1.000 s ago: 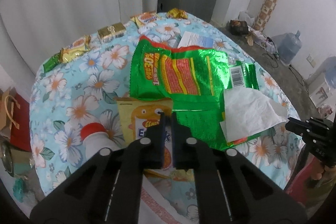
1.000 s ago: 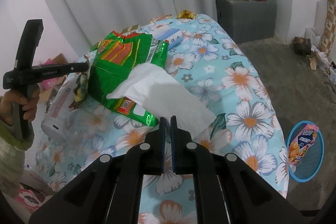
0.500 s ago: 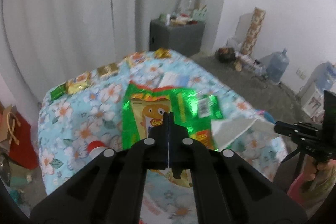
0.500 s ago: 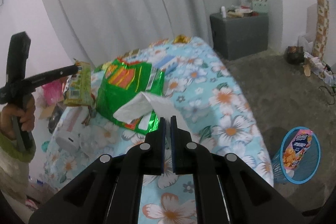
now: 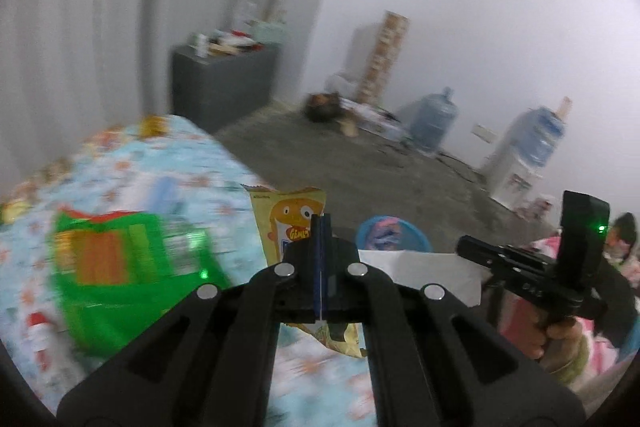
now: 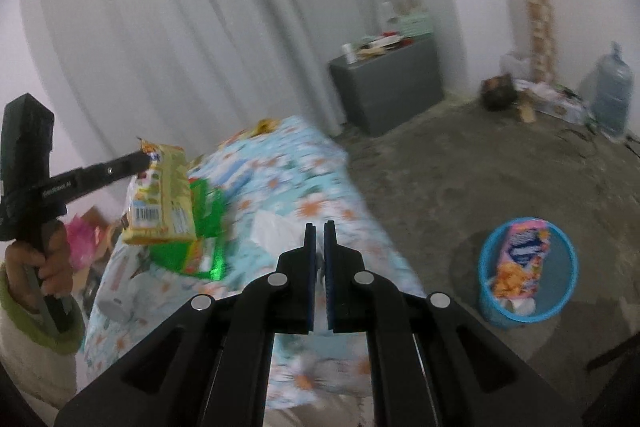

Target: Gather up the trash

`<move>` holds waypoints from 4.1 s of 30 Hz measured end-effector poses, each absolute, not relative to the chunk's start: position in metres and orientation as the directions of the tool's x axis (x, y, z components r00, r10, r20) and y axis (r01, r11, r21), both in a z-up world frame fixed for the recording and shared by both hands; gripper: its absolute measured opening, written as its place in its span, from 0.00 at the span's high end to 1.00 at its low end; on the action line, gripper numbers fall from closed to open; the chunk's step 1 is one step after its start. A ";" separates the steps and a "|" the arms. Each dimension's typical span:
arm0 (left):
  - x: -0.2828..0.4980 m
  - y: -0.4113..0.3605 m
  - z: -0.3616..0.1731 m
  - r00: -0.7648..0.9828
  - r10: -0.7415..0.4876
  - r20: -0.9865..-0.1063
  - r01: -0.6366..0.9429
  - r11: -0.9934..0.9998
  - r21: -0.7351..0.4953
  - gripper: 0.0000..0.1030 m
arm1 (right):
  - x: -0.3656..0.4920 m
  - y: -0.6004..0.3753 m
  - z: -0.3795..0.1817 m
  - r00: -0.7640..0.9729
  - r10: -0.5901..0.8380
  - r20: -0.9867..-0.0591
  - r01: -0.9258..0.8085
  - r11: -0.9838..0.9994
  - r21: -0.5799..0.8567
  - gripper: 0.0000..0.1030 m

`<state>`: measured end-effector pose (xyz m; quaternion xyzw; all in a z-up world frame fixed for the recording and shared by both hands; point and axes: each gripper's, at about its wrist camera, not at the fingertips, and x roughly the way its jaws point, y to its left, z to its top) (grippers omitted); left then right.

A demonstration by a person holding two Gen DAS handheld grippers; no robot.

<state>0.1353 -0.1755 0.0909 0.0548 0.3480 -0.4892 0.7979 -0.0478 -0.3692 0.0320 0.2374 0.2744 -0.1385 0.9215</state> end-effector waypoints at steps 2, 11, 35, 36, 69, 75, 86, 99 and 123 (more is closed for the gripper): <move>0.132 -0.209 0.084 0.217 -0.756 -0.618 0.837 0.470 -0.281 1.00 | -0.061 -0.388 0.030 0.802 -0.170 -0.572 0.432 0.826 0.361 0.96; 0.123 -0.358 0.018 -0.031 -0.731 -0.682 0.846 0.344 -0.408 1.00 | -0.088 -0.484 -0.002 0.721 -0.317 -0.617 0.616 0.700 0.361 0.96; 0.099 -0.586 -0.145 -0.187 -0.507 -0.841 0.802 0.415 -0.428 0.49 | -0.129 -0.625 -0.164 0.621 -0.249 -0.743 0.777 0.315 0.545 0.95; 0.098 -0.581 -0.142 -0.192 -0.508 -0.839 0.801 0.413 -0.433 0.48 | -0.134 -0.624 -0.169 0.620 -0.246 -0.745 0.779 0.307 0.547 0.95; 0.118 -0.209 0.058 0.197 -0.637 -0.745 0.735 0.599 -0.318 0.27 | 0.005 -0.496 -0.501 -0.021 -0.051 -0.998 0.606 0.794 -0.054 0.25; 0.127 -0.164 0.053 0.301 -0.563 -0.769 0.661 0.705 -0.258 0.27 | 0.007 -0.516 -0.533 -0.075 -0.105 -0.992 0.635 0.762 -0.128 0.18; 0.135 -0.127 0.058 0.373 -0.510 -0.775 0.597 0.772 -0.221 0.27 | -0.007 -0.532 -0.563 -0.047 0.033 -0.998 0.758 0.652 -0.014 0.18; 0.141 -0.090 0.050 0.391 -0.556 -0.733 0.541 0.783 -0.305 0.27 | -0.077 -0.527 -0.539 0.004 0.063 -0.998 0.864 0.502 0.035 0.96; 0.126 -0.024 0.055 0.452 -0.630 -0.631 0.529 0.759 -0.380 0.27 | -0.028 -0.624 -0.343 0.318 -0.149 -0.936 0.904 0.345 0.253 0.52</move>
